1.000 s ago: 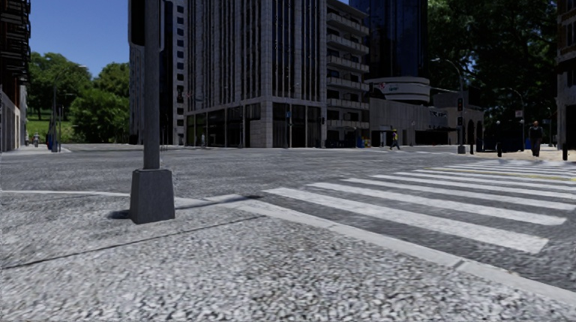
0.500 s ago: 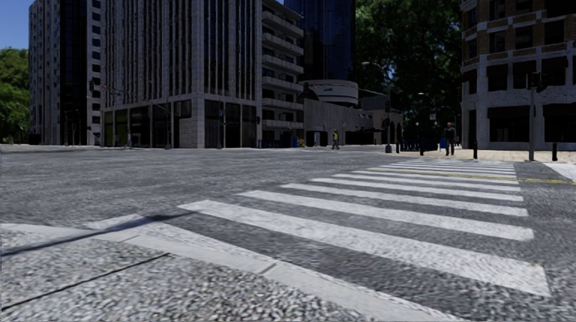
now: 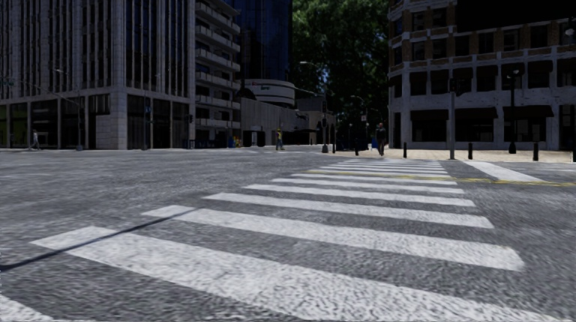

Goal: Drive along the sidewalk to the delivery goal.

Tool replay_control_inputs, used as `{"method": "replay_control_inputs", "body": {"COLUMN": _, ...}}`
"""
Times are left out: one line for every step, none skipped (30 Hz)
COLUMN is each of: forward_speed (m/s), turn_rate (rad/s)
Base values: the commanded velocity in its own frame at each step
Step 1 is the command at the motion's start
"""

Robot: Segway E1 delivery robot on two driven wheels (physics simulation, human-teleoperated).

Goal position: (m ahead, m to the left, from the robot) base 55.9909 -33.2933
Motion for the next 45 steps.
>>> {"method": "replay_control_inputs", "body": {"forward_speed": 1.8, "turn_rate": -0.56}}
{"method": "replay_control_inputs", "body": {"forward_speed": 1.8, "turn_rate": -0.56}}
{"method": "replay_control_inputs", "body": {"forward_speed": 1.81, "turn_rate": -0.56}}
{"method": "replay_control_inputs", "body": {"forward_speed": 1.81, "turn_rate": -0.56}}
{"method": "replay_control_inputs", "body": {"forward_speed": 1.81, "turn_rate": -0.56}}
{"method": "replay_control_inputs", "body": {"forward_speed": 1.81, "turn_rate": -0.56}}
{"method": "replay_control_inputs", "body": {"forward_speed": 1.81, "turn_rate": -0.56}}
{"method": "replay_control_inputs", "body": {"forward_speed": 1.81, "turn_rate": -0.56}}
{"method": "replay_control_inputs", "body": {"forward_speed": 1.81, "turn_rate": -0.56}}
{"method": "replay_control_inputs", "body": {"forward_speed": 1.81, "turn_rate": -0.56}}
{"method": "replay_control_inputs", "body": {"forward_speed": 1.81, "turn_rate": -0.56}}
{"method": "replay_control_inputs", "body": {"forward_speed": 1.81, "turn_rate": -0.56}}
{"method": "replay_control_inputs", "body": {"forward_speed": 1.81, "turn_rate": -0.56}}
{"method": "replay_control_inputs", "body": {"forward_speed": 1.81, "turn_rate": -0.56}}
{"method": "replay_control_inputs", "body": {"forward_speed": 1.81, "turn_rate": -0.56}}
{"method": "replay_control_inputs", "body": {"forward_speed": 1.81, "turn_rate": -0.56}}
{"method": "replay_control_inputs", "body": {"forward_speed": 1.81, "turn_rate": -0.56}}
{"method": "replay_control_inputs", "body": {"forward_speed": 1.81, "turn_rate": -0.56}}
{"method": "replay_control_inputs", "body": {"forward_speed": 1.81, "turn_rate": -0.56}}
{"method": "replay_control_inputs", "body": {"forward_speed": 1.81, "turn_rate": -0.56}}
{"method": "replay_control_inputs", "body": {"forward_speed": 1.81, "turn_rate": -0.56}}
{"method": "replay_control_inputs", "body": {"forward_speed": 1.81, "turn_rate": -0.56}}
{"method": "replay_control_inputs", "body": {"forward_speed": 1.81, "turn_rate": -0.56}}
{"method": "replay_control_inputs", "body": {"forward_speed": 1.81, "turn_rate": -0.56}}
{"method": "replay_control_inputs", "body": {"forward_speed": 1.81, "turn_rate": -0.56}}
{"method": "replay_control_inputs", "body": {"forward_speed": 1.81, "turn_rate": -0.56}}
{"method": "replay_control_inputs", "body": {"forward_speed": 1.81, "turn_rate": -0.56}}
{"method": "replay_control_inputs", "body": {"forward_speed": 1.81, "turn_rate": -0.56}}
{"method": "replay_control_inputs", "body": {"forward_speed": 1.81, "turn_rate": -0.56}}
{"method": "replay_control_inputs", "body": {"forward_speed": 1.81, "turn_rate": -0.56}}
{"method": "replay_control_inputs", "body": {"forward_speed": 1.81, "turn_rate": -0.56}}
{"method": "replay_control_inputs", "body": {"forward_speed": 1.81, "turn_rate": -0.56}}
{"method": "replay_control_inputs", "body": {"forward_speed": 1.81, "turn_rate": -0.56}}
{"method": "replay_control_inputs", "body": {"forward_speed": 1.81, "turn_rate": -0.56}}
{"method": "replay_control_inputs", "body": {"forward_speed": 1.81, "turn_rate": -0.56}}
{"method": "replay_control_inputs", "body": {"forward_speed": 1.81, "turn_rate": -0.56}}
{"method": "replay_control_inputs", "body": {"forward_speed": 1.81, "turn_rate": -0.56}}
{"method": "replay_control_inputs", "body": {"forward_speed": 1.81, "turn_rate": -0.56}}
{"method": "replay_control_inputs", "body": {"forward_speed": 1.81, "turn_rate": -0.56}}
{"method": "replay_control_inputs", "body": {"forward_speed": 1.81, "turn_rate": -0.56}}
{"method": "replay_control_inputs", "body": {"forward_speed": 1.81, "turn_rate": -0.56}}
{"method": "replay_control_inputs", "body": {"forward_speed": 1.81, "turn_rate": -0.56}}
{"method": "replay_control_inputs", "body": {"forward_speed": 1.82, "turn_rate": -0.09}}
{"method": "replay_control_inputs", "body": {"forward_speed": 2.0, "turn_rate": 0.0}}
{"method": "replay_control_inputs", "body": {"forward_speed": 2.0, "turn_rate": 0.0}}
